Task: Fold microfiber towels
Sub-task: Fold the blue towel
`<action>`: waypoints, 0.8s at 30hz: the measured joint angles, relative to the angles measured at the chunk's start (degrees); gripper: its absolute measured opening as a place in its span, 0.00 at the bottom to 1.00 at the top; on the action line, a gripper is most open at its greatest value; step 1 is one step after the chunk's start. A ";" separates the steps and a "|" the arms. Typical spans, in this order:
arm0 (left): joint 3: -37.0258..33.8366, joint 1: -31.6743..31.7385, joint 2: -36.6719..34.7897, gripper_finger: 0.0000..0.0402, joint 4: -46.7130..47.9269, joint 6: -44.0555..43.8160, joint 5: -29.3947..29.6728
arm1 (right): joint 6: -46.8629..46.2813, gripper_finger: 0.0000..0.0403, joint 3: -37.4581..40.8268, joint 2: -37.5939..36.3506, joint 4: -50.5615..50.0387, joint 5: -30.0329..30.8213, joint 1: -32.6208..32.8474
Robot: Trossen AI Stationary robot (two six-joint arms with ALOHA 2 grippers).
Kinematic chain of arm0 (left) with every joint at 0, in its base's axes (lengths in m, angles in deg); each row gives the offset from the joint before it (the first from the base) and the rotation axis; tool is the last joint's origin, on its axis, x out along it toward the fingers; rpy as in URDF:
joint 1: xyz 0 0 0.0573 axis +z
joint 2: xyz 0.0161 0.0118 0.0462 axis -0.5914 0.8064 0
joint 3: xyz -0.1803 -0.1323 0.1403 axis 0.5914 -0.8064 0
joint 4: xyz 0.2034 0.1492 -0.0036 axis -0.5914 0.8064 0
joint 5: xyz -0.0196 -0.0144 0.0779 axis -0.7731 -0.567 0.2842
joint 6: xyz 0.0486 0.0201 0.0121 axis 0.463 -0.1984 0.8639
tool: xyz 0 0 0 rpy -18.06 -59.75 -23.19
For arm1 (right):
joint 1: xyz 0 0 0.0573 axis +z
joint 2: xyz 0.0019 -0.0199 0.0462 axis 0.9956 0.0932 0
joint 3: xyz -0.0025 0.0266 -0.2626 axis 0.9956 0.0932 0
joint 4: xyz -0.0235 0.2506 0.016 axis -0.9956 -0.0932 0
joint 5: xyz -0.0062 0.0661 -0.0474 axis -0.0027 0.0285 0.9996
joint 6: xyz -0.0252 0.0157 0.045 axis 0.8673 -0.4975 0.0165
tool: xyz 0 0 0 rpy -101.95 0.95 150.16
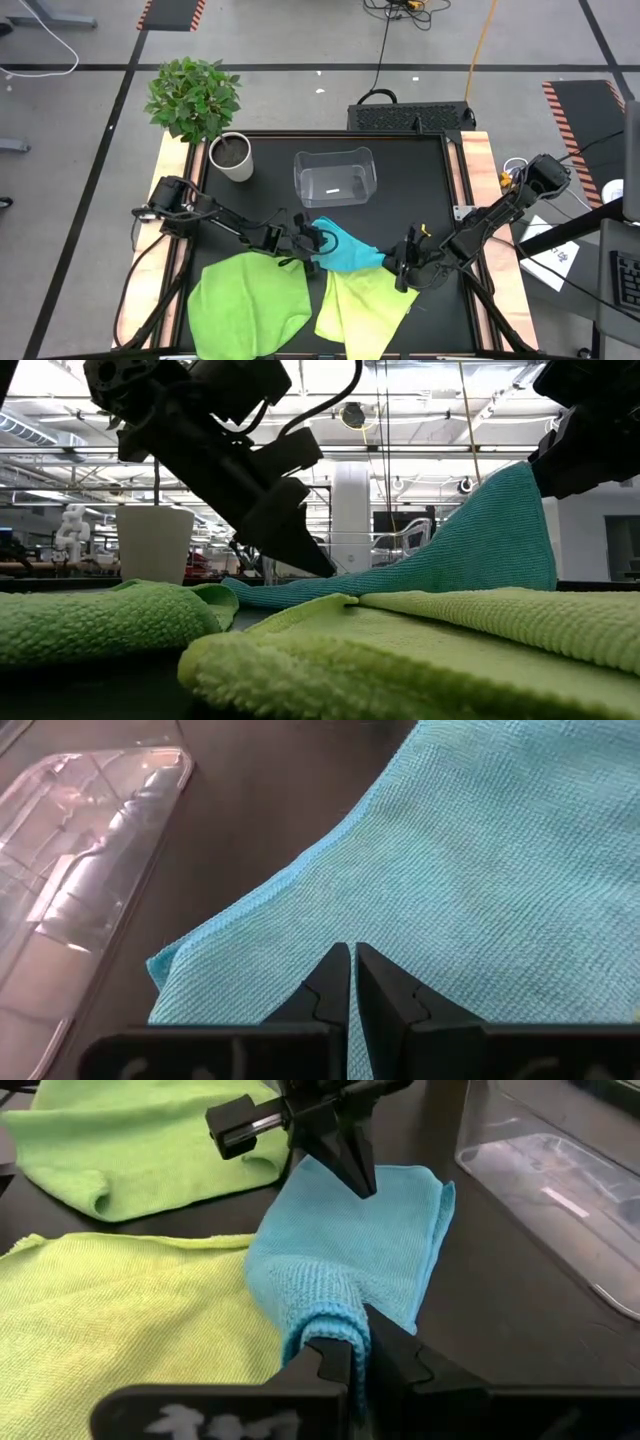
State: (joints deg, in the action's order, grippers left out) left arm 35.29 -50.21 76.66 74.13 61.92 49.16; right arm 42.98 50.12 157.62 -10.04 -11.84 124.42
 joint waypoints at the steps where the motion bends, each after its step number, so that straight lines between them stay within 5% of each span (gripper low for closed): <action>1: 0.00 0.00 0.00 0.06 -0.05 0.42 -0.68 | 0.14 0.01 -0.02 0.00 -0.02 0.00 0.00; 24: 0.00 0.01 0.00 0.06 -1.60 2.45 -2.44 | 0.62 0.01 -0.02 0.00 0.24 -2.58 0.02</action>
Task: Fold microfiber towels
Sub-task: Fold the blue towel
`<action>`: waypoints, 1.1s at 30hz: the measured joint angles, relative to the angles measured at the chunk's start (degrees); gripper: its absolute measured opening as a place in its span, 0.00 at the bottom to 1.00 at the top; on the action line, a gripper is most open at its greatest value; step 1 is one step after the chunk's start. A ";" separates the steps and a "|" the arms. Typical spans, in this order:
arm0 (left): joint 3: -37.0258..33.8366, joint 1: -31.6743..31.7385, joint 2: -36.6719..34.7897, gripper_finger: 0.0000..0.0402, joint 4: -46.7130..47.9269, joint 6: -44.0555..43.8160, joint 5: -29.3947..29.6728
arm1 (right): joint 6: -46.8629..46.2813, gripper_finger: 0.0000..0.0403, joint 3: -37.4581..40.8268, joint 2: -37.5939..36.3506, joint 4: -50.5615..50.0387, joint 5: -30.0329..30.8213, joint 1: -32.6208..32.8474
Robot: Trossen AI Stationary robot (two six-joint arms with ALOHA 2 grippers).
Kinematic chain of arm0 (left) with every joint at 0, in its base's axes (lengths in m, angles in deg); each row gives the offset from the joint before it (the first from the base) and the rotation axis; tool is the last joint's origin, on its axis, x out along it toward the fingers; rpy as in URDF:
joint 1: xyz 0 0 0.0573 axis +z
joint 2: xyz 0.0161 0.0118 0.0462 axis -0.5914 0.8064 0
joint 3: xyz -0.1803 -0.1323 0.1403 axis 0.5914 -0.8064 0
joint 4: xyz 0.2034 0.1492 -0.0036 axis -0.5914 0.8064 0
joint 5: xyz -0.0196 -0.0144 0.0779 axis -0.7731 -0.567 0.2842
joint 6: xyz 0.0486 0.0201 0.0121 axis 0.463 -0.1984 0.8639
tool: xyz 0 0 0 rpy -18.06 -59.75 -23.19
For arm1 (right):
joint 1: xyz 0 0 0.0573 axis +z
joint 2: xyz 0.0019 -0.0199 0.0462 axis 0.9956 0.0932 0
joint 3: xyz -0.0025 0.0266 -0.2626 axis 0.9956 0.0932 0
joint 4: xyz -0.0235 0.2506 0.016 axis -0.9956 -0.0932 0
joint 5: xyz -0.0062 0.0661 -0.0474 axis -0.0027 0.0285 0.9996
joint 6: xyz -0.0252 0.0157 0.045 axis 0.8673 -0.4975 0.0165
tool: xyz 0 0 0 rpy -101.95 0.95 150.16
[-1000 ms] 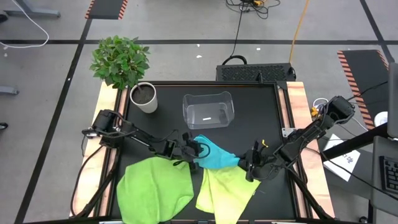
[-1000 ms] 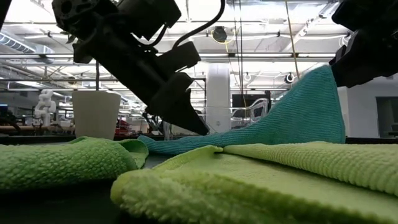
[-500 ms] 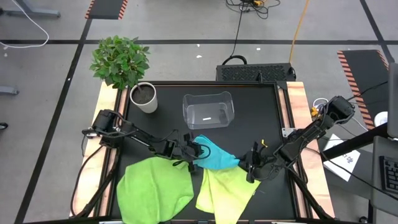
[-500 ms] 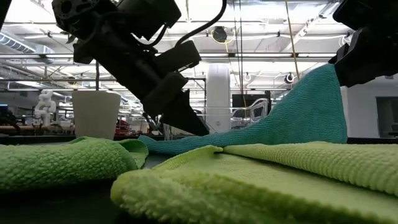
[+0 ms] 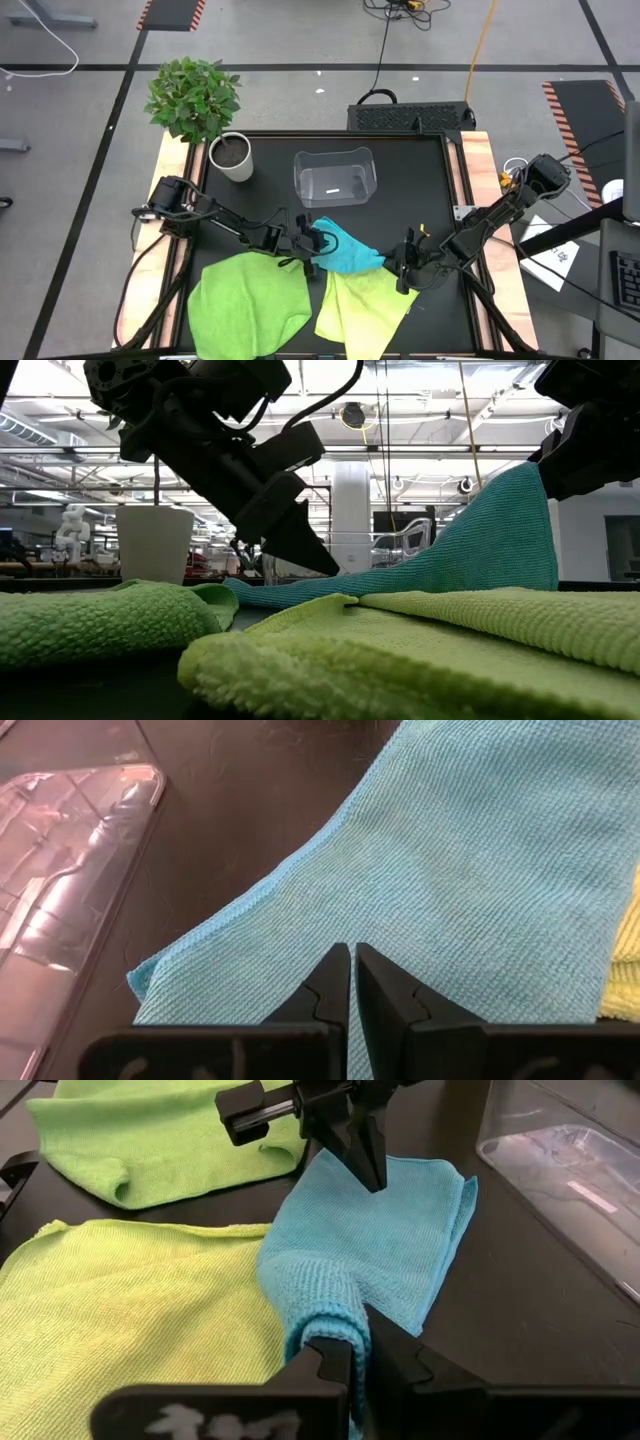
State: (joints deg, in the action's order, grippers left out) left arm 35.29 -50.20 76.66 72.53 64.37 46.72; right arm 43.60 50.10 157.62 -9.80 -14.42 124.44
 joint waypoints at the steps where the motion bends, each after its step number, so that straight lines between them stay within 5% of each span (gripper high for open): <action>1: 0.00 -0.01 0.00 0.06 -0.12 0.01 0.00 | 0.22 0.01 0.00 0.00 0.00 0.00 0.00; 33: 0.00 0.47 -0.02 0.06 -2.57 0.69 1.52 | 3.94 0.01 0.00 0.00 3.22 -0.16 0.07</action>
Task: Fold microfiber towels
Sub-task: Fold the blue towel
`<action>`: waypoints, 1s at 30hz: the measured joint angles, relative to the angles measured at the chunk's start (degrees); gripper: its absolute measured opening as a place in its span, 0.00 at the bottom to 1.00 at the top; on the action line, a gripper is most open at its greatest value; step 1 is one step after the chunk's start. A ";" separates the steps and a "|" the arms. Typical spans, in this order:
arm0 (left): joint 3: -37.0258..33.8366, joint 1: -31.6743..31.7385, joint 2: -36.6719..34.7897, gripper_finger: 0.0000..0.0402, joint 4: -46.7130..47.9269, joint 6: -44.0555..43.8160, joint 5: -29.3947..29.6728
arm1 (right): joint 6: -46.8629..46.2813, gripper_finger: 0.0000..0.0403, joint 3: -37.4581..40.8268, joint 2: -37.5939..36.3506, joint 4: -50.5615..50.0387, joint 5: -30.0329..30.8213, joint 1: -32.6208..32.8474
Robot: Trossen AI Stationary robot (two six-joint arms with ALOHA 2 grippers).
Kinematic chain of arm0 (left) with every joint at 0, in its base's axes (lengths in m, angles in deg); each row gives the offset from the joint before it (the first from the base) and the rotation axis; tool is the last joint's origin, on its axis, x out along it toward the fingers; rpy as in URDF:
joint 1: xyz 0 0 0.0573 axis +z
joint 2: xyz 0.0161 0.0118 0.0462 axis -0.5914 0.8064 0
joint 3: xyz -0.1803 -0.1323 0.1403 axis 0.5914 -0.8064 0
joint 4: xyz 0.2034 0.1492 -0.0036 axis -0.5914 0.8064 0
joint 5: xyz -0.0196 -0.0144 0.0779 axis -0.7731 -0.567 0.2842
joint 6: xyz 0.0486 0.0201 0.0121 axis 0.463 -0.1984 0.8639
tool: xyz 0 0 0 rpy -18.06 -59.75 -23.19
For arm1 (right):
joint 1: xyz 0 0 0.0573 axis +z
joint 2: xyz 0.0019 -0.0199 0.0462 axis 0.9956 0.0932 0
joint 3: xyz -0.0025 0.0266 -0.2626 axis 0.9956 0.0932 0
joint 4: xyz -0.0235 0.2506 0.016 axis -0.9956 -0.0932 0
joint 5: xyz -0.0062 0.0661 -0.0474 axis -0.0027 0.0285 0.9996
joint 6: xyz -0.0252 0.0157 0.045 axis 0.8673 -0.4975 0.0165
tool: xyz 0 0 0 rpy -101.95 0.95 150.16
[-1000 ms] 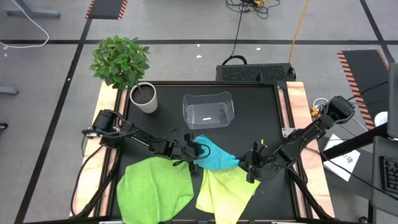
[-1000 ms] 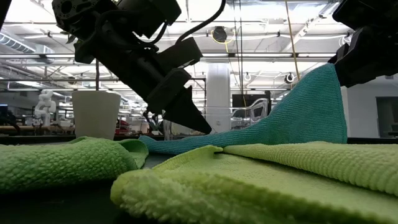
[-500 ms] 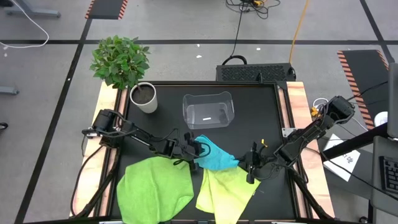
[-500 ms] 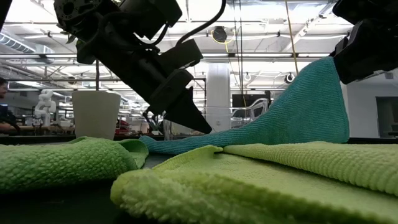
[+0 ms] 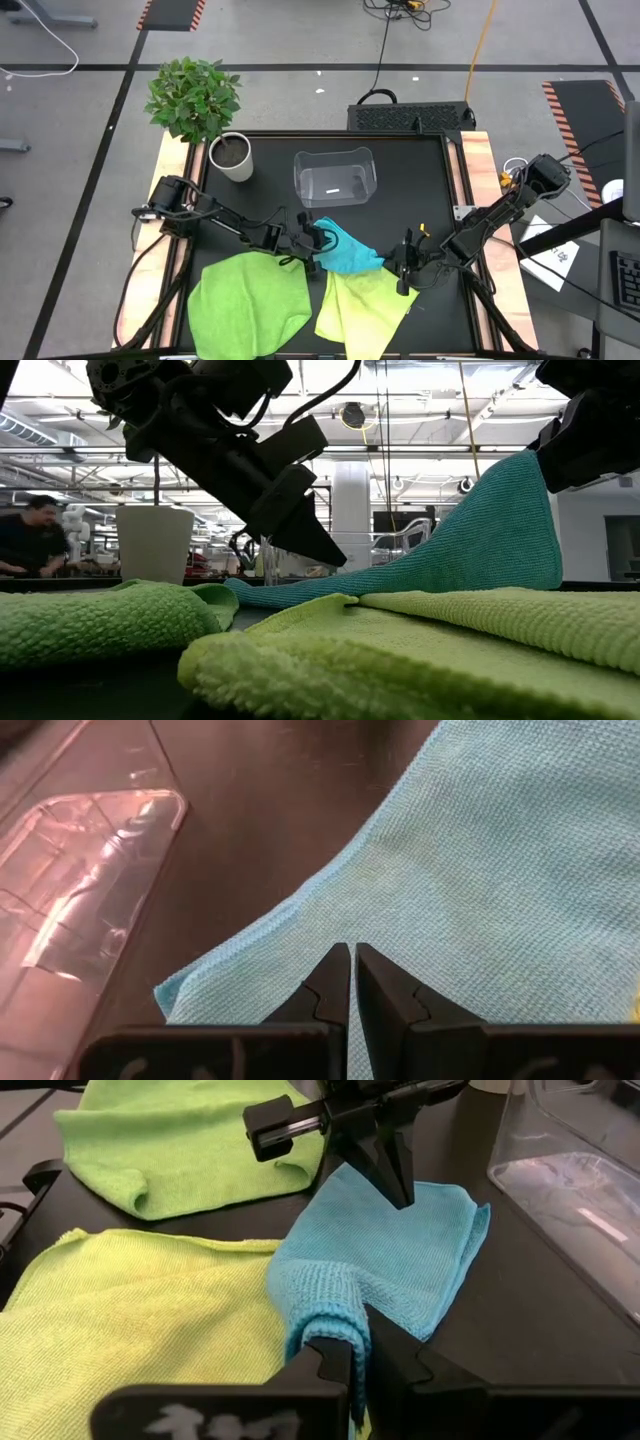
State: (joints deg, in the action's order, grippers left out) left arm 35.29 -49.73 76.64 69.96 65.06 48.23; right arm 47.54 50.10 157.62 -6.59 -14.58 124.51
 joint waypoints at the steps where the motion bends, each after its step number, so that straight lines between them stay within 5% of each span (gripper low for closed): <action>1: 0.00 0.00 0.00 0.06 0.00 0.01 0.04 | 0.05 0.01 0.00 0.00 -0.01 -0.01 0.00; 21: 0.00 -0.04 0.00 0.06 0.15 0.55 -0.50 | 0.06 0.01 0.00 0.00 -0.12 -0.01 0.00; 30: 0.02 1.84 0.77 0.06 8.35 -6.64 -3.02 | -5.25 0.01 1.91 -0.01 -0.25 0.10 -0.13</action>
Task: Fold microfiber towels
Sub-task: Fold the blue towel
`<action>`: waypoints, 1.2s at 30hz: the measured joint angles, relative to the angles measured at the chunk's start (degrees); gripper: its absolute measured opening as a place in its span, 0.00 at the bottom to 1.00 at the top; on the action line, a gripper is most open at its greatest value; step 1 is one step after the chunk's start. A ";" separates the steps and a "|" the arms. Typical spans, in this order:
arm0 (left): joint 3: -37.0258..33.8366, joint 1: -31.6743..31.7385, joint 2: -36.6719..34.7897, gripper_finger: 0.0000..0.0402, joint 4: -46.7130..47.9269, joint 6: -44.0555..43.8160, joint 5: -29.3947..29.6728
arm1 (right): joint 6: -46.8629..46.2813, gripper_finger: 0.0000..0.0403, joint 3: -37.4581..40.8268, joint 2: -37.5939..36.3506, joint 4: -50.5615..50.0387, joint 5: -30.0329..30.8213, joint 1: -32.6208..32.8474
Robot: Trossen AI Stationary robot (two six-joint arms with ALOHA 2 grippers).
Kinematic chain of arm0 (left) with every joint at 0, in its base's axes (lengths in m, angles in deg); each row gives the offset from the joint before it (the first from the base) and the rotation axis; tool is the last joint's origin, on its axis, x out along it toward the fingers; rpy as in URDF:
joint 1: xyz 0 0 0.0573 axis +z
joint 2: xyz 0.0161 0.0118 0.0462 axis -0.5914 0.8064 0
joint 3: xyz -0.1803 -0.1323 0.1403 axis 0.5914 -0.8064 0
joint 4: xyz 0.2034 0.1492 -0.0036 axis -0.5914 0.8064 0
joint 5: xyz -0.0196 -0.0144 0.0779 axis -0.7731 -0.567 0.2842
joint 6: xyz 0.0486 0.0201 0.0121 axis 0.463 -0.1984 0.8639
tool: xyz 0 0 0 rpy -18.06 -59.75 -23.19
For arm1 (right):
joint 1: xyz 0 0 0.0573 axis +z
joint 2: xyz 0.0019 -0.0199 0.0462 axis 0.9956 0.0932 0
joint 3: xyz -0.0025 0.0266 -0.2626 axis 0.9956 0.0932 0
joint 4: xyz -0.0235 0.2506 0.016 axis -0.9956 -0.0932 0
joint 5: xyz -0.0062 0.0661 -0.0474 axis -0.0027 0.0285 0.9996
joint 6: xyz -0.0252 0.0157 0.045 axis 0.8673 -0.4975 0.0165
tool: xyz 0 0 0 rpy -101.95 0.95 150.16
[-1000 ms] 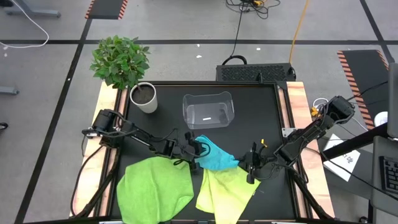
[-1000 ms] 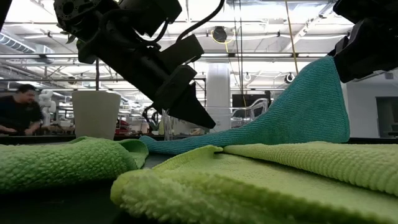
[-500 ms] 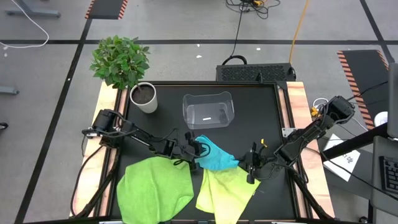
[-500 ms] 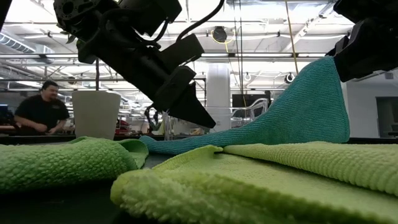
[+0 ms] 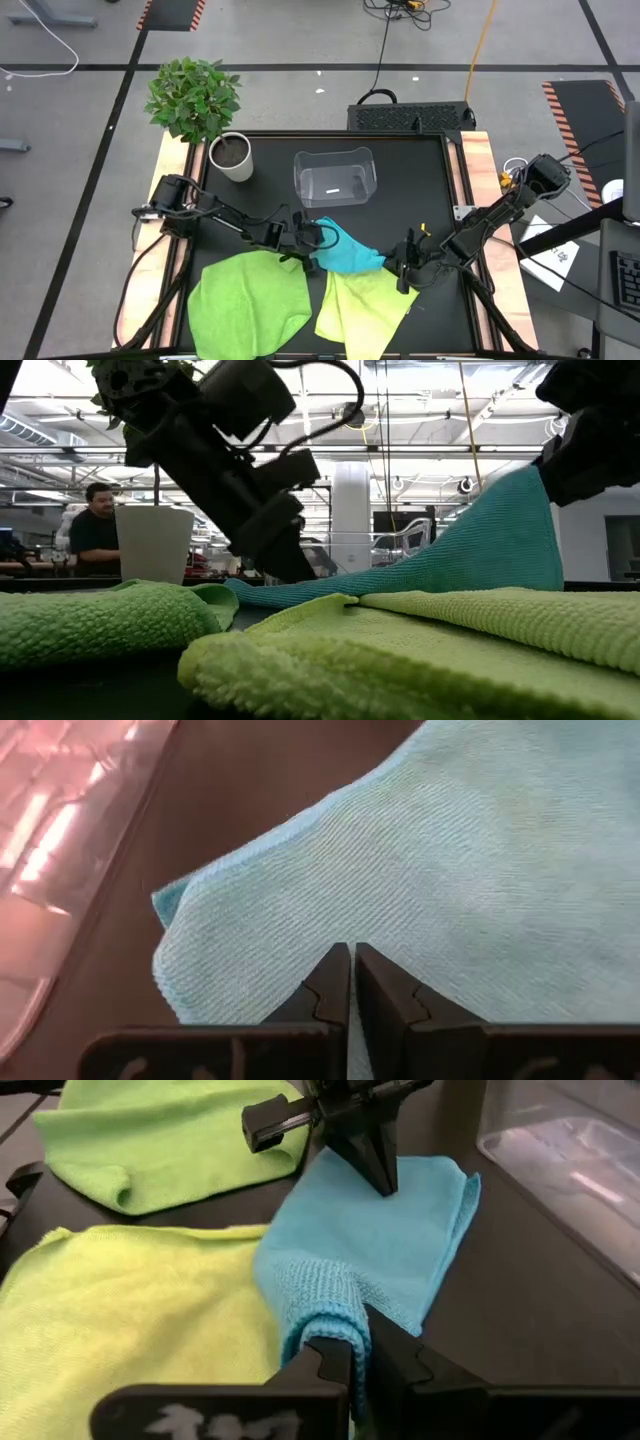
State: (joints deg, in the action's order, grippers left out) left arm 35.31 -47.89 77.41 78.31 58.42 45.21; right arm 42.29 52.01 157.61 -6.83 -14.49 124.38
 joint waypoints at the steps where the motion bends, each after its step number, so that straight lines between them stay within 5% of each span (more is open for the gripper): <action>1: 0.00 0.39 0.32 0.06 0.22 -0.37 -0.37 | -0.45 0.01 0.35 0.01 0.02 0.01 0.00; 6: 0.34 2.46 4.03 0.06 -4.04 -1.23 -2.97 | 0.48 0.01 1.73 -0.01 2.94 0.07 -0.02; 11: 0.33 4.72 7.51 0.06 -9.35 -2.46 -6.30 | 12.20 0.03 2.09 0.01 13.81 -0.12 0.16; 17: 0.24 5.85 8.28 0.06 -11.33 -2.36 -8.42 | 17.35 0.17 2.09 -0.03 16.94 -1.58 0.15; 27: 0.11 6.02 8.26 0.06 -12.29 -1.52 -8.06 | 4.23 0.50 2.09 -0.01 10.57 -6.15 0.20; 36: 0.09 7.87 8.30 0.06 -12.44 -2.02 -5.89 | -8.61 0.54 2.09 -0.01 0.86 -6.05 0.42</action>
State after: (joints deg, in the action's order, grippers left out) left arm 35.40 -40.02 85.71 65.87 56.40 39.32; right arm 33.69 54.10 157.60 -5.97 -20.53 124.79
